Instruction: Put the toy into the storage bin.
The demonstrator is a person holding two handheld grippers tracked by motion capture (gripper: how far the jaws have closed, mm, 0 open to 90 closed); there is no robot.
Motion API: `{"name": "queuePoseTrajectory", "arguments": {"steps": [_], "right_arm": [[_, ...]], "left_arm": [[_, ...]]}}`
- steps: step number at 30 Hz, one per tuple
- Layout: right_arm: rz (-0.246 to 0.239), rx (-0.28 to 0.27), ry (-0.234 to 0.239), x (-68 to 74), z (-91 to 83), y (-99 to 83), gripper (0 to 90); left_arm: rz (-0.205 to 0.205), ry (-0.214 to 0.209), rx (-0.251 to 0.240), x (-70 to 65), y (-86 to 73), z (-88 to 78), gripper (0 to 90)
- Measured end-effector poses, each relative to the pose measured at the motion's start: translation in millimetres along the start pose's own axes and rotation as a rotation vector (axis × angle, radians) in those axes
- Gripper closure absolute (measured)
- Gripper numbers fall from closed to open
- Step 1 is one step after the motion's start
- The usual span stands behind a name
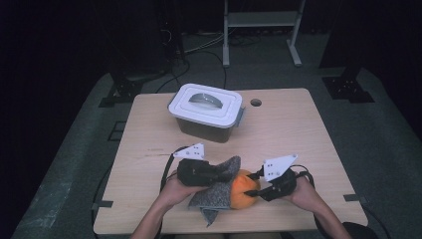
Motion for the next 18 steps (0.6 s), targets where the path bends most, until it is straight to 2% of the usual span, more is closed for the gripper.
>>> {"name": "queuePoseTrajectory", "arguments": {"steps": [4, 8, 9, 12, 14, 18], "right_arm": [[0.054, -0.008, 0.01, -8.6, -8.4, -10.6, 49.7], [0.178, 0.006, -0.012, -16.3, -14.7, -16.3, 39.6], [0.188, 0.014, -0.017, -16.4, -15.5, -16.7, 39.5], [0.178, 0.019, -0.019, -15.6, -15.6, -17.9, 40.2], [0.176, 0.025, -0.017, -15.1, -15.0, -17.7, 44.7], [0.116, 0.005, -0.015, -10.1, -10.6, -11.9, 51.6]], "left_arm": [[-0.02, 0.007, 0.012, 5.9, -8.1, -4.8, 75.6], [-0.029, -0.019, 0.021, 5.5, -11.6, -4.2, 75.6], [-0.029, -0.028, 0.022, 5.1, -11.6, -3.4, 75.6], [-0.028, -0.055, 0.027, 2.4, -11.5, 1.1, 75.7], [-0.029, -0.069, 0.026, 0.8, -10.0, 4.1, 75.7], [-0.008, -0.082, 0.03, -2.4, -2.2, 8.0, 75.6]]}}
Point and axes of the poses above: each handheld gripper's, and its own axes: z roughly forward along the jaws, y roughly out of its top, x roughly to its left, the point moved 1 cm from there along z, roughly forward along the jaws, and after that the axes turned 5 degrees about -z, right-handed, at the moved point
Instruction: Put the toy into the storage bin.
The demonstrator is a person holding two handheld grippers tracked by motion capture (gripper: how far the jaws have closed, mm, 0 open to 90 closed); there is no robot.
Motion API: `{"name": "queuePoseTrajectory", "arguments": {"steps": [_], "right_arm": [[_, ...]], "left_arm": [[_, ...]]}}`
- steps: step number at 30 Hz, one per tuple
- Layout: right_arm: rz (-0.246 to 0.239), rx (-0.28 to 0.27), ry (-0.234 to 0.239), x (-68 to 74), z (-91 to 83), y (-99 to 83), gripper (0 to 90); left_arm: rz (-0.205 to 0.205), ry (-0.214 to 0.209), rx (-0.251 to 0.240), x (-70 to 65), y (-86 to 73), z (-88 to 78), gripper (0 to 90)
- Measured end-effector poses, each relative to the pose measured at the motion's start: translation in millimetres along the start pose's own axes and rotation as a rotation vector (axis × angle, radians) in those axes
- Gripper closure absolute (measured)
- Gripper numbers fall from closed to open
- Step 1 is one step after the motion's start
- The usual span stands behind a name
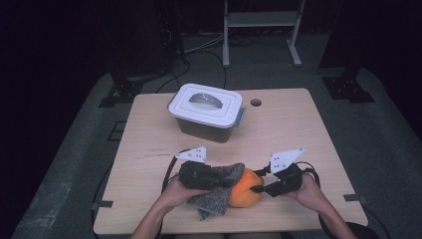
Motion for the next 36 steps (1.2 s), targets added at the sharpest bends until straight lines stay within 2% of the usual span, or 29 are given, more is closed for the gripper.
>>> {"name": "queuePoseTrajectory", "arguments": {"steps": [2, 4, 9, 14, 15, 19, 24, 26, 28, 34, 36], "right_arm": [[-0.016, -0.001, 0.001, 0.9, 0.9, 0.6, 52.9], [-0.006, -0.004, 0.004, -2.1, -1.4, -2.0, 54.4], [0.087, -0.04, 0.005, -13.3, -8.2, -15.2, 54.6], [0.13, -0.059, 0.001, -19.6, -12.3, -23.7, 54.8], [0.135, -0.062, 0.002, -20.1, -11.8, -23.5, 55.0], [0.167, -0.09, 0.001, -18.6, -7.5, -19.5, 56.3], [0.136, -0.082, -0.015, -10.8, -0.6, -8.4, 57.5], [0.133, -0.078, -0.022, -9.7, 2.1, -5.2, 57.8], [0.16, -0.072, -0.028, -14.1, 1.3, -4.9, 57.9], [0.295, -0.115, -0.018, -28.7, -7.3, -21.3, 57.9], [0.303, -0.118, -0.02, -30.3, -8.1, -22.1, 57.8]], "left_arm": [[0.01, 0.009, 0.008, -2.1, 2.4, 1.8, 75.6], [0.009, 0.011, 0.003, -0.9, 2.4, -0.6, 75.6], [-0.012, 0.005, -0.002, 4.5, -6.6, -9.5, 75.3], [-0.054, 0.034, 0.008, 12.5, -20.6, -16.8, 75.4], [-0.052, 0.036, 0.009, 13.5, -21.3, -16.7, 75.5], [-0.046, 0.049, -0.013, 14.0, -15.0, -16.3, 76.2], [-0.012, 0.04, -0.039, 7.9, 1.1, -10.7, 76.5], [0.009, 0.043, -0.03, 3.5, 6.9, -5.6, 76.5], [0.024, 0.046, -0.023, 2.0, 9.0, -2.6, 76.4], [0.003, 0.056, 0.005, 6.7, -3.7, -4.1, 76.4], [-0.01, 0.055, 0.004, 9.5, -8.3, -5.1, 76.4]]}}
Point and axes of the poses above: each handheld gripper's, and its own axes: z roughly forward along the jaws, y roughly out of its top, x roughly to its left, the point moved 1 cm from there along z, roughly forward along the jaws, and after that the axes turned 5 degrees about -z, right-handed, at the moved point
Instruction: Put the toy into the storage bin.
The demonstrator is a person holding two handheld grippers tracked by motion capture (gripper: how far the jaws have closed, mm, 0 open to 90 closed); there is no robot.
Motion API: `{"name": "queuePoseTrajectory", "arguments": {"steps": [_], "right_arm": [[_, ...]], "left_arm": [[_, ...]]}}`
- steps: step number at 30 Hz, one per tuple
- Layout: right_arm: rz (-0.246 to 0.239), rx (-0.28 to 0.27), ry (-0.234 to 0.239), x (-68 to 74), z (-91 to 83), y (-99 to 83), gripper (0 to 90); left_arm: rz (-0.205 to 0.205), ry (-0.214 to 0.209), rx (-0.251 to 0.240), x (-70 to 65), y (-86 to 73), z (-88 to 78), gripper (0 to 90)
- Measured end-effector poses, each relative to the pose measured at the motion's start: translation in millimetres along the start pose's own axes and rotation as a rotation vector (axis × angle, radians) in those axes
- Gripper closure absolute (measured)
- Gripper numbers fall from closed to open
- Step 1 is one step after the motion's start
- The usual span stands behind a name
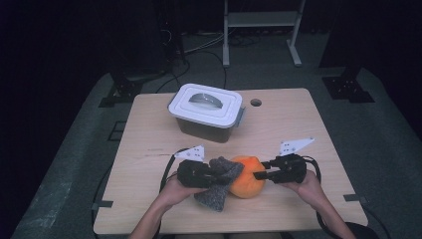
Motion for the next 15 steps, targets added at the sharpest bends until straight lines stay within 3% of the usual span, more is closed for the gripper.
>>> {"name": "queuePoseTrajectory", "arguments": {"steps": [2, 10, 12, 15], "right_arm": [[-0.029, 0.003, 0.0, 3.2, 1.5, 1.2, 57.9], [-0.247, 0.046, 0.015, 25.3, 3.4, -0.4, 58.5], [-0.288, 0.056, 0.022, 29.5, 4.3, -0.4, 58.5], [-0.347, 0.07, 0.026, 37.3, 10.1, 2.9, 58.4]], "left_arm": [[-0.005, 0.011, -0.004, 2.2, -1.4, -2.9, 76.4], [-0.042, 0.084, -0.07, 12.2, 2.5, -24.4, 76.2], [-0.047, 0.078, -0.074, 13.0, 4.2, -25.2, 76.2], [-0.023, 0.047, -0.041, 7.1, 9.0, -15.6, 76.3]]}}
Point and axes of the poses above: each handheld gripper's, and its own axes: z roughly forward along the jaws, y roughly out of its top, x roughly to its left, the point moved 1 cm from there along z, roughly forward along the jaws, and after that the axes turned 5 degrees about -z, right-handed, at the moved point
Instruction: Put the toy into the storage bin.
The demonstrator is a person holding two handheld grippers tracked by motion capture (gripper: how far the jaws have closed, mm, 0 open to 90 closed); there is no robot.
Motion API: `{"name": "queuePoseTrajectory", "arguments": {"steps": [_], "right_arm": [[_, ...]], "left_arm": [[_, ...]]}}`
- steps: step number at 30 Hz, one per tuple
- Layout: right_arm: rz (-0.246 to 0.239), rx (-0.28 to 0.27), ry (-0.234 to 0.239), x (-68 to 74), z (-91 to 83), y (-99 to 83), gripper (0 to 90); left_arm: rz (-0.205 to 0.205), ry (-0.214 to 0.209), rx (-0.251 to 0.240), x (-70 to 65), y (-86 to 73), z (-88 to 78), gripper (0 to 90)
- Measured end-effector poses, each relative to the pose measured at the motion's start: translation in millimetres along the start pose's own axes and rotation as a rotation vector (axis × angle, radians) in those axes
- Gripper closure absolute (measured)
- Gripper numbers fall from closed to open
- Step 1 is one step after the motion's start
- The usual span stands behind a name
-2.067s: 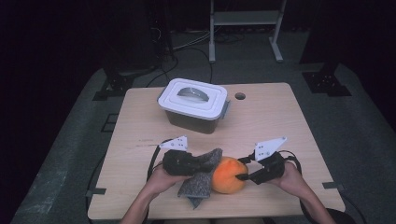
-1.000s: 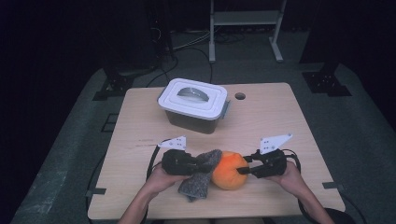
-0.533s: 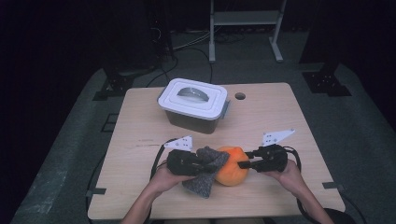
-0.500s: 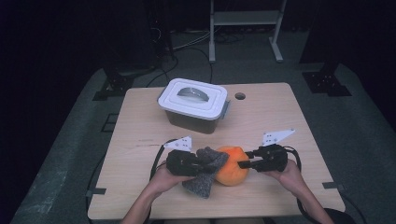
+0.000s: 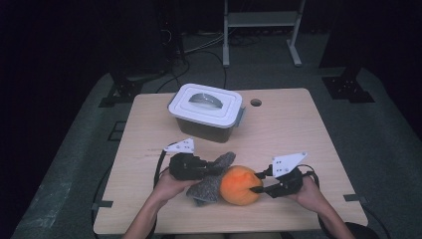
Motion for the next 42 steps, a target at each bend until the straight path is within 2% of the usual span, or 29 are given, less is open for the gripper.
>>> {"name": "queuePoseTrajectory", "arguments": {"steps": [3, 6, 9, 11, 16, 19, 23, 28, 34, 38, 42], "right_arm": [[-0.033, 0.017, 0.003, 5.4, 7.8, 8.3, 58.2], [-0.05, 0.031, 0.0, 9.6, 12.2, 12.2, 57.7], [-0.051, 0.039, -0.01, 10.9, 12.3, 12.9, 57.4], [-0.025, 0.046, -0.017, 8.3, 9.6, 12.2, 57.5], [0.044, 0.02, -0.012, 0.3, 4.4, 6.0, 57.6], [0.061, 0.014, -0.014, -2.7, 2.9, 5.2, 58.0], [0.074, 0.014, -0.031, -3.5, 2.9, 9.0, 58.7], [0.1, 0.009, -0.048, -4.7, -0.8, 10.6, 59.2], [0.13, 0.014, -0.087, -10.3, -12.1, 5.2, 59.3], [0.148, 0.025, -0.111, -13.3, -17.6, 3.1, 59.2], [0.166, 0.041, -0.138, -16.8, -23.2, 2.1, 59.2]], "left_arm": [[0.036, -0.018, 0.04, -9.7, 4.3, 12.5, 76.2], [0.05, -0.049, 0.04, -15.9, 10.6, 17.2, 76.2], [0.067, -0.044, 0.053, -18.3, 12.1, 19.5, 76.2], [0.058, -0.048, 0.05, -16.0, 9.6, 17.5, 76.2], [0.034, -0.025, 0.046, -8.1, -4.2, 5.5, 75.8], [0.005, -0.01, 0.043, -3.3, -13.0, -2.2, 75.4], [-0.004, 0.014, 0.045, 0.1, -18.9, -12.7, 75.5], [-0.02, 0.053, 0.044, 4.4, -24.2, -31.5, 75.6], [-0.044, 0.107, 0.015, 10.3, -34.7, -68.4, 75.6], [-0.062, 0.165, -0.018, 12.6, -41.3, -97.4, 75.5], [-0.081, 0.237, -0.023, 14.8, -50.5, -128.7, 75.5]]}}
Point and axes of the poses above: each handheld gripper's, and its own axes: z roughly forward along the jaws, y roughly out of its top, x roughly to its left, the point moved 1 cm from there along z, roughly forward along the jaws, and after that the axes turned 5 degrees about -z, right-handed, at the moved point
